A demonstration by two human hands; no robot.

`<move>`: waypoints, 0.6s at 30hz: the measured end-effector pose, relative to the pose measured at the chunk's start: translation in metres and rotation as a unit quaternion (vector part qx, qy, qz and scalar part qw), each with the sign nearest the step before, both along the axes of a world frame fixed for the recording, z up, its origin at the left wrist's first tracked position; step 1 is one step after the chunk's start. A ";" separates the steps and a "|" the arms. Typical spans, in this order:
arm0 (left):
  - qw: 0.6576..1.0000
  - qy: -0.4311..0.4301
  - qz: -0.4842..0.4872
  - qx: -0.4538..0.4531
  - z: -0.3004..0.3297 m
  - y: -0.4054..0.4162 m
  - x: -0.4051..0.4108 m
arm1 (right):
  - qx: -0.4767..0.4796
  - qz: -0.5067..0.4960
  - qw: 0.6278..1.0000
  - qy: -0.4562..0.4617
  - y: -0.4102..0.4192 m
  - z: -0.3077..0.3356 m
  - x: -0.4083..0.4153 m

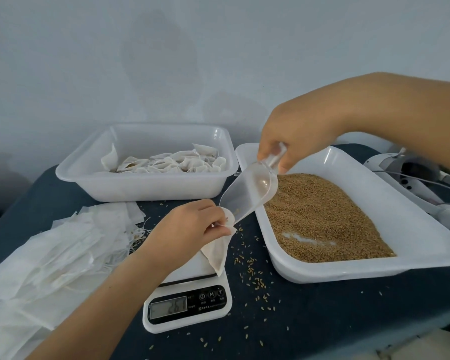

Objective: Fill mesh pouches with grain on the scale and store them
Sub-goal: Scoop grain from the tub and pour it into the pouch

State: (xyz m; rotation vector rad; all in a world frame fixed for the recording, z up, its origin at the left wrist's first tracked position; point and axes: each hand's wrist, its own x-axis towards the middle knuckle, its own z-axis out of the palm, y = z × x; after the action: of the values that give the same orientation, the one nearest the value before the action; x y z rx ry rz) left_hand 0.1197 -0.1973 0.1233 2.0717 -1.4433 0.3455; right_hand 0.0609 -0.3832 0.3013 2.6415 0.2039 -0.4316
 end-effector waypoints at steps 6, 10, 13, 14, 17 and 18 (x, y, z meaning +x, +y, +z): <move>1.000 0.012 0.013 -0.004 0.001 0.004 0.003 | -0.031 0.031 0.999 -0.029 0.006 0.007 0.000; 1.000 0.016 0.018 -0.005 0.001 0.006 0.003 | -0.023 0.032 0.998 -0.039 0.007 0.007 -0.001; 1.000 0.015 0.017 -0.011 0.001 0.007 0.005 | 0.013 0.012 0.999 -0.044 -0.002 0.006 -0.001; 1.000 0.016 0.018 -0.015 0.000 0.007 0.005 | 0.047 -0.007 0.998 -0.050 -0.009 0.006 -0.002; 0.999 0.030 0.033 -0.031 -0.001 0.009 0.007 | 0.170 -0.070 0.979 -0.083 -0.037 0.002 -0.007; 0.998 0.036 0.037 -0.031 -0.001 0.011 0.009 | 0.197 -0.089 0.972 -0.094 -0.048 -0.001 -0.010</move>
State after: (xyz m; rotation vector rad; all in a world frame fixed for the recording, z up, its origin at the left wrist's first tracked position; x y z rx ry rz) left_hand 0.1284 -0.1866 0.1221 2.0708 -1.3005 0.3386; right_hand 0.0506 -0.4310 0.3000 3.0860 -0.0125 -0.2092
